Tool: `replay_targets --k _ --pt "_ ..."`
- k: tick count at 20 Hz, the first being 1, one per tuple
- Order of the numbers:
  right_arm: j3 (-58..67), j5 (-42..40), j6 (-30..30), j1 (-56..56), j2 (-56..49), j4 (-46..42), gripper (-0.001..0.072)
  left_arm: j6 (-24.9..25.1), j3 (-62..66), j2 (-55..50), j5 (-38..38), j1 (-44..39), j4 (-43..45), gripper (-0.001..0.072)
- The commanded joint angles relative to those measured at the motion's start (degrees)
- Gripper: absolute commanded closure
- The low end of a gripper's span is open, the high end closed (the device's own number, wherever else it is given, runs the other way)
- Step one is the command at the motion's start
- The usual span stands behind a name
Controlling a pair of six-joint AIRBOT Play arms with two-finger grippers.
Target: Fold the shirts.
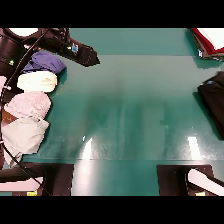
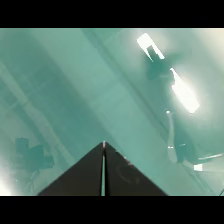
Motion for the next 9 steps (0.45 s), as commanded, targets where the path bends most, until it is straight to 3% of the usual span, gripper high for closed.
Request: replay_targets --k 1,9 --pt "0.15 0.11 0.02 11.67 0.04 0.04 0.0687 0.04 0.02 0.02 0.20 0.02 0.00 0.0683" --pt "0.15 4.74 0.04 15.45 0.04 0.09 0.0687 0.04 0.02 0.02 0.20 0.00 0.00 0.0683"
